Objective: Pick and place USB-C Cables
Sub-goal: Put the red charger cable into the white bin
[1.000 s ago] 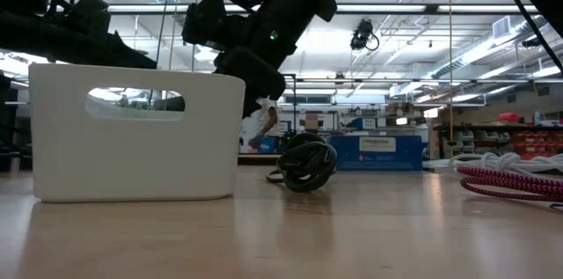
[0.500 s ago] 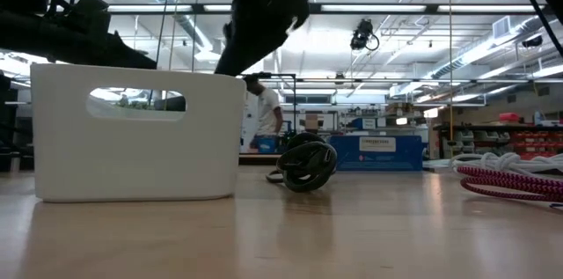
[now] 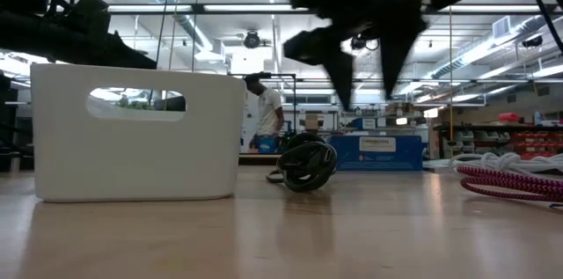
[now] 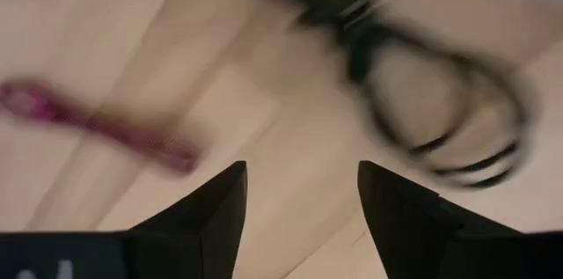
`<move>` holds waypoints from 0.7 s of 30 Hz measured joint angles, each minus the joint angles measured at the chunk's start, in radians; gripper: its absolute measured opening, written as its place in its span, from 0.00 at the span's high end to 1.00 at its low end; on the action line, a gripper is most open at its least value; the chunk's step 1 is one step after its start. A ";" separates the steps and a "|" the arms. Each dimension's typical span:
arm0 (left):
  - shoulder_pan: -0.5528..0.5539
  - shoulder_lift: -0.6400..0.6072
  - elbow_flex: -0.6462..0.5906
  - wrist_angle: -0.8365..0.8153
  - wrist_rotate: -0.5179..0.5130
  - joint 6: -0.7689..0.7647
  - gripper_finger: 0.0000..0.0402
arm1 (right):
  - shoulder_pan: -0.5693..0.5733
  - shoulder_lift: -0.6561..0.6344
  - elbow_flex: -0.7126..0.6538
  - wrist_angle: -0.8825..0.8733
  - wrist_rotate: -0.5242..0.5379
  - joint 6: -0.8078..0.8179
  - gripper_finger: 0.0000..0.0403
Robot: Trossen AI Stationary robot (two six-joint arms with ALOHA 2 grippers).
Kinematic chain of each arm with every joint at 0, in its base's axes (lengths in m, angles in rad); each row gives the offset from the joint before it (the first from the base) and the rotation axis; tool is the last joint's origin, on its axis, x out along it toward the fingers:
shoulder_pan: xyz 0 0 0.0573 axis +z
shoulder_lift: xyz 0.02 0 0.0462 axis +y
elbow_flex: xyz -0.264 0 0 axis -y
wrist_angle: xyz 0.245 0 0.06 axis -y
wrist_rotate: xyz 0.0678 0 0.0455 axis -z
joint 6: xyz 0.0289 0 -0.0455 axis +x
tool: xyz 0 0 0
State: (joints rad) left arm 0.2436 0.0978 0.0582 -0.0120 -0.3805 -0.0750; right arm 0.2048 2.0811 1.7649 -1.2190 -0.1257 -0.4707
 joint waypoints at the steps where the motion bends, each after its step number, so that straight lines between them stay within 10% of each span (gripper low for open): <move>1: 0.000 0.000 0.000 0.000 0.000 0.000 0.94 | 0.012 0.000 -0.001 -0.033 0.000 0.002 0.45; 11: 0.000 0.000 0.000 0.000 0.000 0.000 0.94 | 0.067 -0.001 -0.099 -0.149 -0.239 0.441 0.47; 21: 0.000 0.000 0.000 0.000 0.000 0.000 0.94 | 0.126 -0.076 -0.239 -0.020 -0.181 0.776 0.47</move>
State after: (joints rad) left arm 0.2436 0.0978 0.0582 -0.0120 -0.3805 -0.0750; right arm 0.3308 2.0056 1.5263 -1.2386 -0.3068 0.3048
